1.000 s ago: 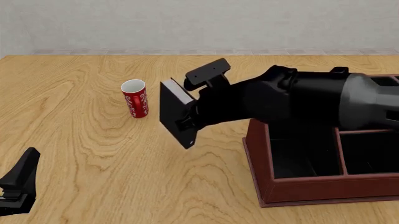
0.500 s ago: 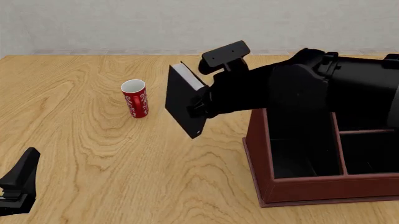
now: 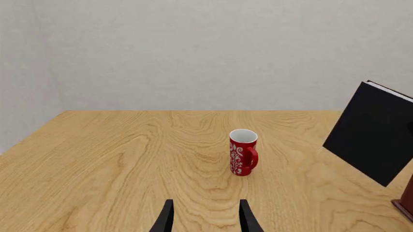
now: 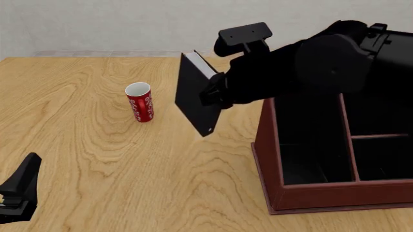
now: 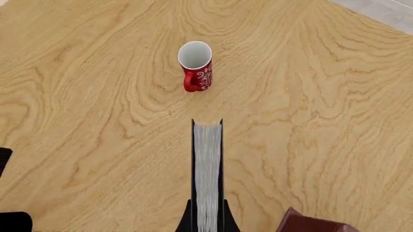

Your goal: Pick up the book and place it in the left compartment of the caddy.

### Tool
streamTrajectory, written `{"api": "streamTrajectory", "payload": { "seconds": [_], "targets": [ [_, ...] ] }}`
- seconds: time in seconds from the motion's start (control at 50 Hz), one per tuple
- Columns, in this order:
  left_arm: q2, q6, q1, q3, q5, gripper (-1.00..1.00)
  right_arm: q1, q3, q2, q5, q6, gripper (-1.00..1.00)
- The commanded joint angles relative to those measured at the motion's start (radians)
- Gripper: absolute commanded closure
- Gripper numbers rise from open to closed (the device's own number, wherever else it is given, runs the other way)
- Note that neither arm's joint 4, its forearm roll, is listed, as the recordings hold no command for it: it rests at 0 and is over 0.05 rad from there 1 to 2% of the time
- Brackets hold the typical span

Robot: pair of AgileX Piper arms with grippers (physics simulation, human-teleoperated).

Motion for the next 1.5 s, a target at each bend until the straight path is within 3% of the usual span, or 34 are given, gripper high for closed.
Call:
{"api": "streamTrajectory", "payload": {
  "seconds": [0.02, 0.76, 1.5],
  "targets": [
    [0.0, 0.0, 0.0, 0.0, 0.0, -1.0, -0.011, -0.049, -0.027, 0.069, 0.038, 1.0],
    [0.0, 0.0, 0.0, 0.0, 0.0, -1.0, -0.022, -0.066, -0.178, 0.21, 0.088, 1.0],
    [0.0, 0.0, 0.0, 0.0, 0.0, -1.0, -0.122, -0.096, -0.298, 0.367, 0.049, 1.0]
  ]
}}
